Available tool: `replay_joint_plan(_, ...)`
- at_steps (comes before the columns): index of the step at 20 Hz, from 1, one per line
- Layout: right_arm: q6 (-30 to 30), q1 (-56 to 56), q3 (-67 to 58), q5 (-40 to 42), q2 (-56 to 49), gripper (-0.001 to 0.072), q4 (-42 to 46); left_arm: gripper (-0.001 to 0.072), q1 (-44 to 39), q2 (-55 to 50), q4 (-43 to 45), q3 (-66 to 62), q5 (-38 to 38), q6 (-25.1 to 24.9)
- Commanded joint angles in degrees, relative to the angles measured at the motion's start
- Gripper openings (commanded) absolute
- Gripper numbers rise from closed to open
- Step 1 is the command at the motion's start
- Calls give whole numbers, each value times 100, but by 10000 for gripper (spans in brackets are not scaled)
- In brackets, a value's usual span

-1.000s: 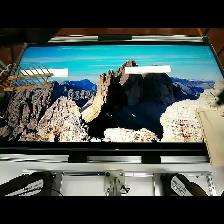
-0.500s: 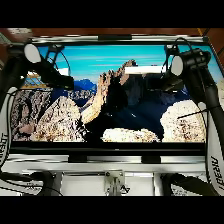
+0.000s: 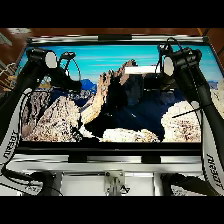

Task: Fold the shirts.

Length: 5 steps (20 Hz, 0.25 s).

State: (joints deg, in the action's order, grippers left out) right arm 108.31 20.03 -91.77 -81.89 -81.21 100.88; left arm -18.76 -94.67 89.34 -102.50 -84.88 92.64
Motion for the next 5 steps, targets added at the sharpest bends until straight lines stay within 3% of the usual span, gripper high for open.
replay_joint_plan(1,2,9,-7,0,-4,589,17,613,-17,-9,24,2,120,24)
replay_joint_plan(5,0,9,-7,0,-4,589,15,613,-20,-9,4,2,238,22)
